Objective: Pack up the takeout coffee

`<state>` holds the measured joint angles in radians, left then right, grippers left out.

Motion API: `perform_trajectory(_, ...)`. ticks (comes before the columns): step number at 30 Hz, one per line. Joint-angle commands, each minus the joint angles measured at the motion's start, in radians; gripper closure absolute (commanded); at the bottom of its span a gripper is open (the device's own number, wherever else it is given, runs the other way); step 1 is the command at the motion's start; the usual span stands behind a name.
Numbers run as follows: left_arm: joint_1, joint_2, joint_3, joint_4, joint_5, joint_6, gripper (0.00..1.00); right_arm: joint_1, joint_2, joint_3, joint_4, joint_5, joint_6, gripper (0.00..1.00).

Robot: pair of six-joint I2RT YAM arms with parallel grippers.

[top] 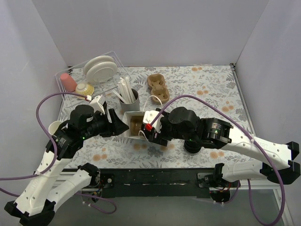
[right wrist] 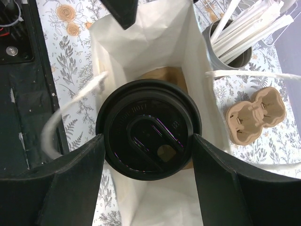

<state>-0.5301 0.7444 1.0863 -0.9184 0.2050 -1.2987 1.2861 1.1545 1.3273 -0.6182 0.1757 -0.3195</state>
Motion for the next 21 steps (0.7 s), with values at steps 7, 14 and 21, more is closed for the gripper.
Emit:
perform_trajectory(7, 0.001, -0.048, -0.085, 0.021, -0.001, 0.001, 0.43, 0.025, -0.001, -0.016, 0.072, 0.044, 0.046, 0.65)
perform_trajectory(14, 0.001, -0.028, -0.092, 0.049, -0.010, 0.030, 0.60, 0.039, 0.004, -0.020, 0.072, 0.051, 0.056, 0.65)
perform_trajectory(21, 0.001, -0.028, -0.126, 0.113, 0.011, 0.090, 0.88, 0.048, 0.002, -0.034, 0.075, 0.071, 0.048, 0.66)
